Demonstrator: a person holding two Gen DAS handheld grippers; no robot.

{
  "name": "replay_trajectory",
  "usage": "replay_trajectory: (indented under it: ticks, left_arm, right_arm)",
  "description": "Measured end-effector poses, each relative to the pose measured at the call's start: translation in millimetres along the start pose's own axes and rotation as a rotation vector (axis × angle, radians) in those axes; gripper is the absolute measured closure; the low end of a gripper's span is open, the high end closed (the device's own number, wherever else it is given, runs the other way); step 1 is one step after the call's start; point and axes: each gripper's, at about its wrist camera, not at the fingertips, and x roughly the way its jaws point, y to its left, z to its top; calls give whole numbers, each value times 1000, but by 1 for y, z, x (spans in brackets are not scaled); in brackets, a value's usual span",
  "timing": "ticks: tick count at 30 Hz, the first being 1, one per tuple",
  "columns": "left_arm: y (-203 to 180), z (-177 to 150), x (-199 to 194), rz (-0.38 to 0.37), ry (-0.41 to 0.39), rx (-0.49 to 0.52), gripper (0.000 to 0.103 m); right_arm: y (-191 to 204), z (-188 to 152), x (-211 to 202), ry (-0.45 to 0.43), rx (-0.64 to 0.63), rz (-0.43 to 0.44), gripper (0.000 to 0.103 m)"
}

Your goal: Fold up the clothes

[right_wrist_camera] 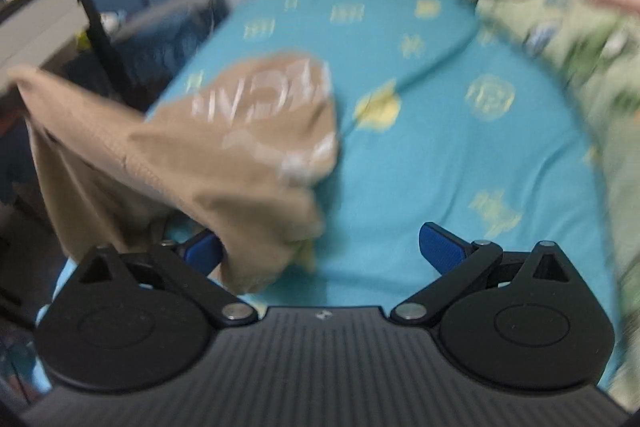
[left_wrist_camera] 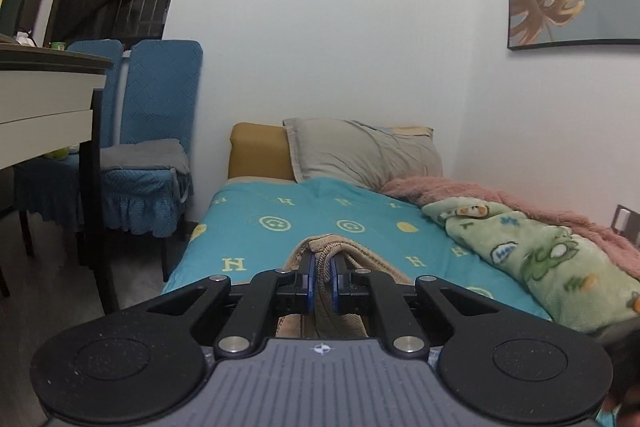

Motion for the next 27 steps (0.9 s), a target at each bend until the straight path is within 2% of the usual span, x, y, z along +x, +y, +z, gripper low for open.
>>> replay_trajectory:
  ticks: [5,7,9,11,15,16,18,19,21,23,25,27]
  left_arm:
    - [-23,-4,-7,-71,-10,86,95]
    - [-32,-7,-12,-101,-18,110,95]
    - [-39,-11,-16,-127,-24,125,95]
    - [-41,-13,-18,-136,-26,117,95]
    - [-36,-14,-20,-114,-37,87,95]
    - [-33,-13,-20,-104,-38,72,95]
    - [-25,-10,-20,-83,-38,39,95]
    - [-21,-9,-20,-72,-38,23,95]
    - [-14,-6,-20,-50,-29,-6,95]
    - [-8,-5,-20,-34,-14,-29,95]
    - [-4,-4,-19,-25,-2,-38,95]
    - [-4,-3,-18,-22,10,-30,95]
  right_arm:
    - [-28,11,-37,-213,117,-88,0]
    - [-38,13,-41,-265,178,-113,0]
    - [-39,12,-35,-271,212,-133,0]
    - [-38,9,-22,-232,220,-133,0]
    - [-17,-5,21,-21,155,-49,0]
    - [-11,-11,31,34,144,-19,6]
    - [1,-19,49,138,118,30,38]
    - [6,-23,55,171,109,35,41]
    - [13,-28,57,176,95,22,43]
    - [22,-27,47,114,59,-32,47]
    - [20,-19,24,-39,54,-114,56]
    - [19,-12,-6,-241,76,-181,57]
